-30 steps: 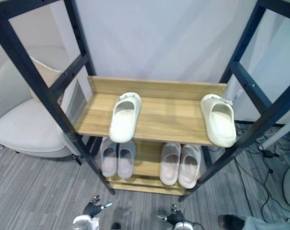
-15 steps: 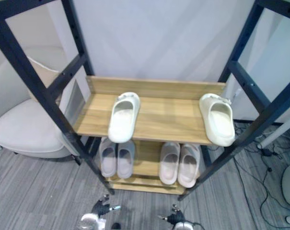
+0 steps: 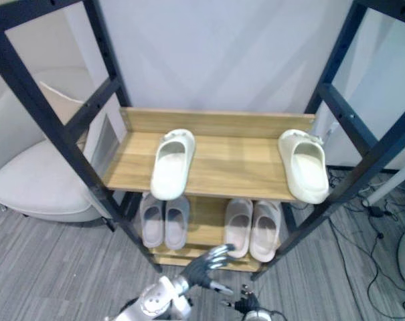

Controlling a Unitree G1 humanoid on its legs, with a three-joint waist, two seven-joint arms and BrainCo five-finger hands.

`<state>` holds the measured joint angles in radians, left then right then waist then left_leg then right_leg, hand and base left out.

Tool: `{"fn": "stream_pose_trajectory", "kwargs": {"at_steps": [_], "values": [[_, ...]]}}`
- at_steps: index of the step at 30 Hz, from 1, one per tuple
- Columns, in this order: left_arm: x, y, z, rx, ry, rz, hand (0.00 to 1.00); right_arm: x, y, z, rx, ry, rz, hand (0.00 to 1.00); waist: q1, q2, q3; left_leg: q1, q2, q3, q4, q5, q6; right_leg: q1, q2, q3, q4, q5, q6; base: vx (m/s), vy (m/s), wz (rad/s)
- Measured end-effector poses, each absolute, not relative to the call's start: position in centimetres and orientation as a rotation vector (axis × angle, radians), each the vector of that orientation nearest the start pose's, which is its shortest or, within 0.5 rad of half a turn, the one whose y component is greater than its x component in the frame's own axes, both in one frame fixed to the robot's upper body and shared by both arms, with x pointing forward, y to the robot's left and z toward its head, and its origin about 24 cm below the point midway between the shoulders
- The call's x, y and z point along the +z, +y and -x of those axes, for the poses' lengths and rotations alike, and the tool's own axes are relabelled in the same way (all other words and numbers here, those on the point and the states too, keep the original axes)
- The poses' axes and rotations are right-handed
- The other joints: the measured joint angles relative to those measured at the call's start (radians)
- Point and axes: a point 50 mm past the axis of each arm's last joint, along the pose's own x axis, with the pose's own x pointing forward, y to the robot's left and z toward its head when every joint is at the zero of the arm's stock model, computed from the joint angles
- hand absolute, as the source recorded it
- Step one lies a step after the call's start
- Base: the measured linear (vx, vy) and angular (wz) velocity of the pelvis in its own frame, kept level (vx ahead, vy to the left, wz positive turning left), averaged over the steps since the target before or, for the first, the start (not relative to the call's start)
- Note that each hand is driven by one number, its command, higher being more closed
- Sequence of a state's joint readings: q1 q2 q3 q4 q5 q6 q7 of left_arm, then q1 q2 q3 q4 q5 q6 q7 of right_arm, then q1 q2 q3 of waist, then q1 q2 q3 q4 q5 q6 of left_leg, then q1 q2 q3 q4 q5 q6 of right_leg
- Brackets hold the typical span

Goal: Organize the slippers on the shoe rack

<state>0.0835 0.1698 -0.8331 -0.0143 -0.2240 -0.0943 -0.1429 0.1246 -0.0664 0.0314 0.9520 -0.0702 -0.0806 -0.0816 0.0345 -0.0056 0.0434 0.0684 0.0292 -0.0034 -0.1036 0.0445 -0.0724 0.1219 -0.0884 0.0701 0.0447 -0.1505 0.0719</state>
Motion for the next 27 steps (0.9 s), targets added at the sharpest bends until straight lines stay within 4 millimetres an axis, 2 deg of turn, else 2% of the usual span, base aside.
{"fn": "stream_pose_trajectory", "kwargs": {"at_steps": [8,13,14,21,27], "values": [[7.7,-1.5,-16.9,-0.933,-0.139,0.240,0.00,-15.6,-18.0,-9.6,-0.067,1.010,0.180,0.00,0.002,0.007,-0.047,-0.011,0.011,0.000,0.000,0.000,0.000,-0.016,0.003,-0.001,0.010,0.005,-0.001,-0.01,-0.005,0.00],[10.9,-1.1,-18.5,-0.863,-0.290,0.259,0.00,-15.6,-17.9,-9.5,-0.068,1.020,0.179,0.00,0.002,0.003,-0.055,-0.013,0.009,-0.009,0.000,0.004,0.003,-0.017,0.002,-0.007,0.017,0.005,-0.001,-0.02,-0.004,0.03],[12.1,-0.5,-19.7,-0.809,-0.348,0.242,0.00,-15.6,-17.9,-9.4,-0.069,1.023,0.179,0.00,0.003,0.003,-0.058,-0.013,0.009,-0.010,0.000,0.005,0.003,-0.017,0.002,-0.008,0.018,0.005,-0.001,0.00,0.000,0.00],[16.3,3.2,-24.6,-0.547,-0.536,0.165,0.00,-15.5,-17.8,-9.1,-0.070,1.019,0.171,0.00,0.002,0.002,-0.069,-0.014,0.006,-0.016,0.000,0.008,0.003,-0.017,0.001,-0.014,0.019,0.004,-0.001,0.00,-0.001,0.01],[17.0,7.6,-28.9,-0.239,-0.547,0.080,0.00,-15.6,-17.6,-9.0,-0.076,1.030,0.157,0.00,0.000,-0.003,-0.079,-0.015,0.002,-0.018,0.001,0.008,0.003,-0.017,-0.001,-0.015,0.019,0.002,0.001,0.00,-0.002,0.01]]}}
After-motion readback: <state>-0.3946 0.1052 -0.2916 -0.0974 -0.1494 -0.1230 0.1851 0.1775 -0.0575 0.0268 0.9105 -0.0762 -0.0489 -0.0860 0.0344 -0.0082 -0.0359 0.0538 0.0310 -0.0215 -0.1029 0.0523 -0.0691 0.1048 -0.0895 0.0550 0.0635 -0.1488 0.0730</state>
